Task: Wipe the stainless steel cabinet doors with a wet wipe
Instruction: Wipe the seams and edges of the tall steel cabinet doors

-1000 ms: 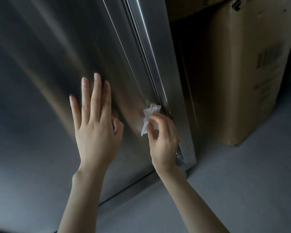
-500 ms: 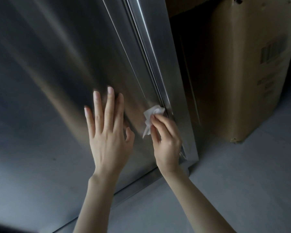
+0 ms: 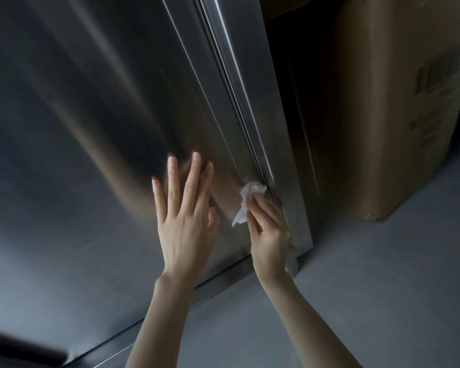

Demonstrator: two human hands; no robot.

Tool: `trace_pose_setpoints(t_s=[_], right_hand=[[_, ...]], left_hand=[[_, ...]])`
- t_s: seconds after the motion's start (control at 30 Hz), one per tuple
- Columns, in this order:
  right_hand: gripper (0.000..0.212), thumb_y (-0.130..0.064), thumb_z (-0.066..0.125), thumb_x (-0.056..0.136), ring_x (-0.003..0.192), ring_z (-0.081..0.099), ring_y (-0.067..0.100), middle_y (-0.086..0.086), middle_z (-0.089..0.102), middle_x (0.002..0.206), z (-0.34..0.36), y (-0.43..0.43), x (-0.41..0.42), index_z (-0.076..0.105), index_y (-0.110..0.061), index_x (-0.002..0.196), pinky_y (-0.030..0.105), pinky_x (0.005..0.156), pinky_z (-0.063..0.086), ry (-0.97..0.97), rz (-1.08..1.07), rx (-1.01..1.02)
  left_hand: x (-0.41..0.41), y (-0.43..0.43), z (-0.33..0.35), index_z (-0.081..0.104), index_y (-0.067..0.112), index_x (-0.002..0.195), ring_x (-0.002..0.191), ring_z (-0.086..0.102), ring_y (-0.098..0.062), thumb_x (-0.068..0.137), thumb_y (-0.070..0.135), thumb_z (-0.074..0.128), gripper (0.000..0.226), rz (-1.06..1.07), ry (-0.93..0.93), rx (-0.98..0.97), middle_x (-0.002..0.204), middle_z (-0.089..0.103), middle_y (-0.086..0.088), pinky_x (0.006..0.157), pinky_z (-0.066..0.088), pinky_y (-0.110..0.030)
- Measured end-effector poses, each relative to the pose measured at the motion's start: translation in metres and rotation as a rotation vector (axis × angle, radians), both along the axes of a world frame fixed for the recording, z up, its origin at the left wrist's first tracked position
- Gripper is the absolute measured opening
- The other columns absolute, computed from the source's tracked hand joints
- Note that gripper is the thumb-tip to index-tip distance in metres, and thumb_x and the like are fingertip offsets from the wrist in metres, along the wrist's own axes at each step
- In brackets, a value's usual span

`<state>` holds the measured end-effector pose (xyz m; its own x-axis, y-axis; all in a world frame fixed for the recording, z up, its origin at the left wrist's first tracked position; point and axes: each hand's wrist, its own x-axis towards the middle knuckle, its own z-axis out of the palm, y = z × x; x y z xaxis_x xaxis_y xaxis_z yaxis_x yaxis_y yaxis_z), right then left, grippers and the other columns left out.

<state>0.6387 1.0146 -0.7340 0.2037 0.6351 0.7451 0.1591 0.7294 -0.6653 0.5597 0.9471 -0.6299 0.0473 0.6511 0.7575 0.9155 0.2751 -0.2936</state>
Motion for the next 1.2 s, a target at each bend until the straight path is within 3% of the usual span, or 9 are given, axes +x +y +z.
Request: trace_pose_setpoints(t_s=[0.17, 0.37, 0.57, 0.73, 0.83, 0.93, 1.03, 1.1, 1.2], right_hand=[[0.026, -0.005, 0.067, 0.080, 0.102, 0.064, 0.024, 0.016, 0.069, 0.107, -0.036, -0.003, 0.004, 0.069, 0.004, 0.104, 0.031, 0.090, 0.052, -0.093, -0.047, -0.029], [0.031, 0.014, 0.079, 0.062, 0.082, 0.070, 0.026, 0.014, 0.072, 0.093, -0.064, -0.012, 0.008, 0.073, 0.003, 0.091, 0.025, 0.079, 0.050, -0.151, -0.086, -0.232], [0.023, -0.011, 0.066, 0.080, 0.094, 0.067, 0.018, 0.013, 0.072, 0.099, -0.018, -0.005, 0.002, 0.071, 0.001, 0.099, 0.023, 0.082, 0.054, 0.001, -0.060, -0.119], [0.027, 0.011, 0.080, 0.063, 0.073, 0.071, 0.022, 0.011, 0.074, 0.085, -0.048, -0.009, 0.015, 0.074, 0.000, 0.087, 0.020, 0.068, 0.051, -0.191, -0.095, -0.222], [0.027, 0.012, 0.081, 0.061, 0.068, 0.071, 0.022, 0.010, 0.074, 0.080, -0.038, -0.010, 0.020, 0.075, 0.000, 0.084, 0.018, 0.065, 0.049, -0.197, -0.088, -0.244], [0.031, 0.007, 0.078, 0.066, 0.089, 0.070, 0.022, 0.014, 0.072, 0.095, 0.013, -0.006, 0.018, 0.072, 0.002, 0.097, 0.025, 0.081, 0.055, -0.148, -0.050, -0.044], [0.033, 0.007, 0.072, 0.072, 0.100, 0.066, 0.027, 0.018, 0.069, 0.106, 0.081, 0.015, 0.021, 0.069, 0.005, 0.104, 0.034, 0.090, 0.053, -0.258, -0.050, 0.254], [0.028, 0.009, 0.068, 0.076, 0.100, 0.066, 0.029, 0.019, 0.068, 0.106, 0.113, 0.033, 0.037, 0.068, 0.007, 0.104, 0.037, 0.085, 0.056, -0.468, -0.072, 0.459], [0.025, 0.007, 0.062, 0.079, 0.101, 0.066, 0.028, 0.019, 0.069, 0.105, 0.125, 0.051, 0.072, 0.069, 0.007, 0.103, 0.034, 0.074, 0.059, -0.929, -0.100, 0.800]], left_hand=[[0.002, 0.002, -0.004, 0.042, 0.011, 0.146, 0.149, 0.010, -0.032, 0.079, 0.002, 0.067, 0.072, 0.005, -0.004, 0.016, 0.159, 0.018, 0.000, 0.121, 0.004, -0.051], [0.001, 0.002, -0.004, 0.043, 0.010, 0.146, 0.149, 0.010, -0.032, 0.080, 0.002, 0.065, 0.070, 0.000, -0.001, 0.026, 0.158, 0.016, 0.000, 0.120, 0.002, -0.051], [-0.001, 0.001, -0.004, 0.042, 0.011, 0.147, 0.149, 0.010, -0.032, 0.081, 0.003, 0.063, 0.070, -0.001, 0.009, 0.022, 0.159, 0.016, 0.000, 0.120, 0.008, -0.054], [-0.001, 0.000, -0.004, 0.039, 0.012, 0.148, 0.150, 0.008, -0.031, 0.079, 0.001, 0.063, 0.074, 0.008, 0.012, 0.008, 0.160, 0.015, 0.000, 0.120, 0.007, -0.053], [0.001, -0.001, -0.002, 0.037, 0.012, 0.149, 0.150, 0.007, -0.030, 0.079, 0.001, 0.064, 0.075, 0.011, 0.008, -0.006, 0.160, 0.016, 0.000, 0.120, 0.005, -0.052], [0.001, -0.002, -0.001, 0.037, 0.012, 0.149, 0.150, 0.007, -0.030, 0.081, 0.000, 0.063, 0.074, 0.014, 0.004, -0.018, 0.161, 0.017, -0.001, 0.120, 0.005, -0.051], [-0.002, -0.005, -0.001, 0.037, 0.012, 0.149, 0.150, 0.009, -0.028, 0.081, 0.002, 0.057, 0.072, 0.008, 0.026, -0.020, 0.161, 0.017, 0.000, 0.121, 0.008, -0.050], [-0.007, -0.007, 0.000, 0.037, 0.012, 0.150, 0.150, 0.011, -0.027, 0.079, 0.001, 0.056, 0.074, -0.010, 0.038, -0.025, 0.161, 0.020, 0.001, 0.121, 0.010, -0.049], [-0.013, -0.011, 0.001, 0.037, 0.011, 0.149, 0.150, 0.014, -0.025, 0.078, 0.001, 0.053, 0.074, -0.031, 0.064, -0.024, 0.161, 0.023, 0.000, 0.122, 0.012, -0.046]])
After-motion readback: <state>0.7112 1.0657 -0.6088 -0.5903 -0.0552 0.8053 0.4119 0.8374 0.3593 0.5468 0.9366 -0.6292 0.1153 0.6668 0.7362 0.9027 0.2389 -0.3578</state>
